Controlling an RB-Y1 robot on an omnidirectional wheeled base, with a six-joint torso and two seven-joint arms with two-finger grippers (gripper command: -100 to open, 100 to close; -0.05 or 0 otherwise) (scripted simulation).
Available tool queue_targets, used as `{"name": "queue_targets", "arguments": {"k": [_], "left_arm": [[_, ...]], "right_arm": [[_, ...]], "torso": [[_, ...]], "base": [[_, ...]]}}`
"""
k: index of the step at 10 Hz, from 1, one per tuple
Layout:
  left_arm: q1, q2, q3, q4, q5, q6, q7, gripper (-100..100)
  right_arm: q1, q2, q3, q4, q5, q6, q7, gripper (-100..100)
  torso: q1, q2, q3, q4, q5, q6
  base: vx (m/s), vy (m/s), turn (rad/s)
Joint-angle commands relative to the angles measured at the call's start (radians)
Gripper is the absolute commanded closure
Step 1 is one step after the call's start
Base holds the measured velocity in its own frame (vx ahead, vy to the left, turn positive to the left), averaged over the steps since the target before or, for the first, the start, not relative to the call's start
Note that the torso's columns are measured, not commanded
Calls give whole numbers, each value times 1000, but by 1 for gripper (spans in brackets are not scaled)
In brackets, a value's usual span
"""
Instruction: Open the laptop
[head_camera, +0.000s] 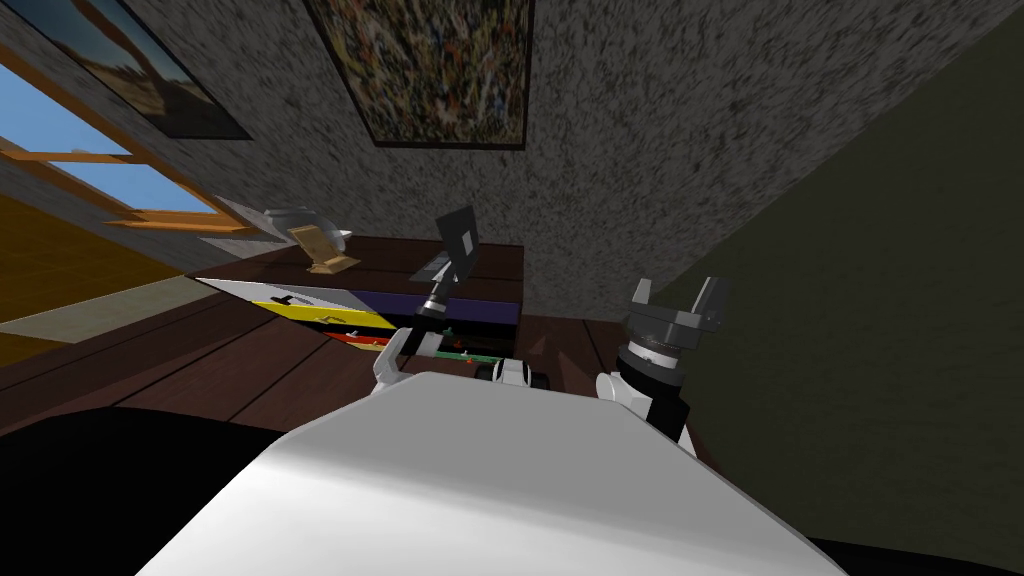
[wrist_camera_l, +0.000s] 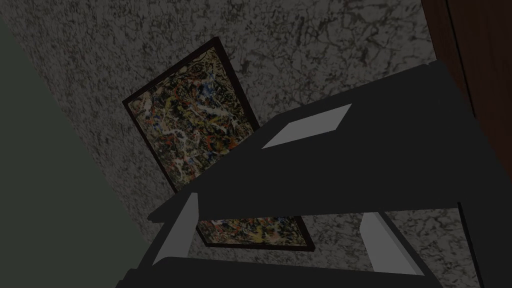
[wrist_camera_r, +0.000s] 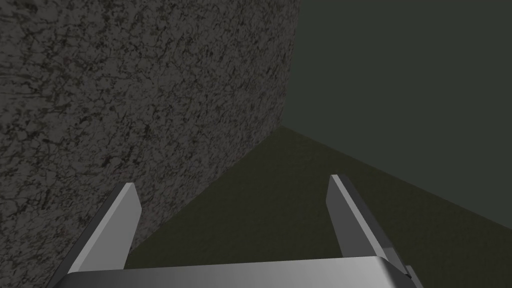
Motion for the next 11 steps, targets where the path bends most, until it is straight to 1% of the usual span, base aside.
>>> {"name": "queue_targets", "arguments": {"k": [1,2,4,6,7,8,10,11], "left_arm": [[-42,6,-1,79,4,-5,1,-100],[-89,42,0,108,30,-44,-1,-100],[-142,42,0,167,30,-44,-1,-100],[-142,42,0,226,30,-44,-1,-100],[-142,42,0,231,30,-44,-1,-100],[-186,77,2,261,56,-82,-2,-100],[-243,77,2,319,56,-82,-2,-100],[-243,77,2,349,56,-82,-2,-100]], "right_arm": [[0,0,0,0,0,0,0,0],[0,0,0,0,0,0,0,0],[0,0,0,0,0,0,0,0],[0,0,0,0,0,0,0,0],[0,0,0,0,0,0,0,0],[0,0,0,0,0,0,0,0],[0,0,0,0,0,0,0,0],[0,0,0,0,0,0,0,0]], "torso": [[-1,-3,-2,-1,-1,0],[-1,-7,-4,-2,0,-1],[-3,-3,-2,-1,-1,1],[0,-7,-4,-2,0,-1],[1,-7,-5,-2,0,-1],[2,-9,-6,-4,1,0],[-1,-3,-2,-1,-1,0],[-2,-4,-3,-1,-1,0]], "base": [[-19,-12,-1],[-82,-33,-56],[-74,-31,-21],[-2,-8,0],[6,0,15],[-79,-20,-63],[-81,-33,-22],[-10,-15,4]]}}
